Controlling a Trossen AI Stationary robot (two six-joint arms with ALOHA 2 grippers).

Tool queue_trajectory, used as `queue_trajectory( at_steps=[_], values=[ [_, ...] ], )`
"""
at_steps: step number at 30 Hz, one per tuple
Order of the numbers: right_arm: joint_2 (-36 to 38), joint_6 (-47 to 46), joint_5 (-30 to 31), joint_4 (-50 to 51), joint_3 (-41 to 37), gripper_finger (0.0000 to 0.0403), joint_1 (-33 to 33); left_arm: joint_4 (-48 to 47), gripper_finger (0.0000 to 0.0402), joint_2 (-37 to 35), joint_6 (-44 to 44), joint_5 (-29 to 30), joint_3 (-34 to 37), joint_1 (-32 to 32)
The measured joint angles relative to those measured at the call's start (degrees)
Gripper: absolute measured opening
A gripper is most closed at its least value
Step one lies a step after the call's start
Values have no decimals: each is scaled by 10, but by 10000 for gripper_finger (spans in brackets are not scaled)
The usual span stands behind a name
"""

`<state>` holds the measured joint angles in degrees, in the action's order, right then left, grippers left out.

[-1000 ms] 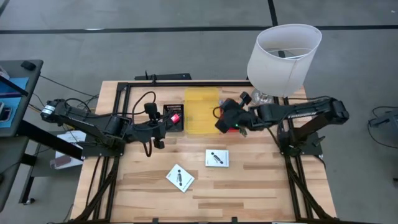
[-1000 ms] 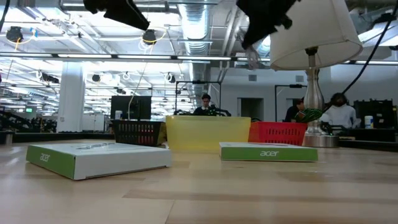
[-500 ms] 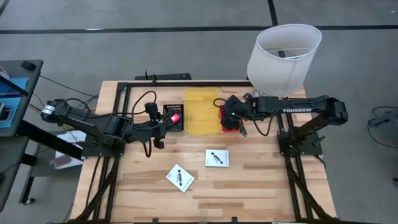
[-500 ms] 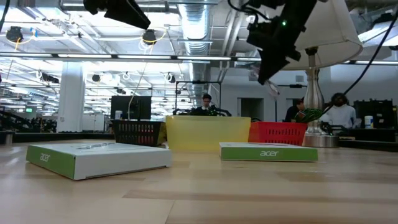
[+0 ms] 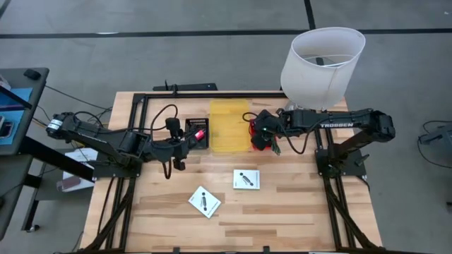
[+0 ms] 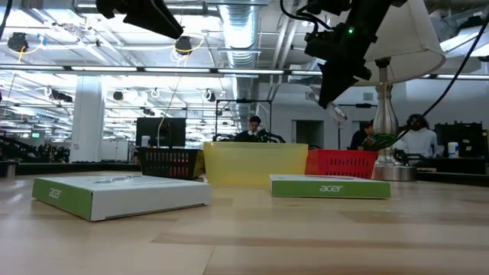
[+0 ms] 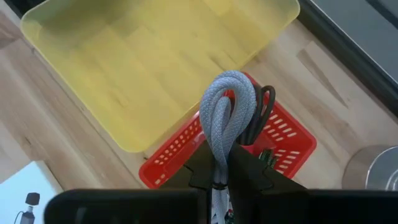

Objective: Pick and place items into bin
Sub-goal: Put the gray charger cable into the red bin

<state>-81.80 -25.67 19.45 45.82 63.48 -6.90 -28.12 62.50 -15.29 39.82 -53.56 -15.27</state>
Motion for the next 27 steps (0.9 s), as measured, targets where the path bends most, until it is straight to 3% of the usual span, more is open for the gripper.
queue_trajectory(
  at_steps=[27],
  values=[
    [0,1,1,0,0,45,1,6,178,0,0,-36,0,0]
  ],
)
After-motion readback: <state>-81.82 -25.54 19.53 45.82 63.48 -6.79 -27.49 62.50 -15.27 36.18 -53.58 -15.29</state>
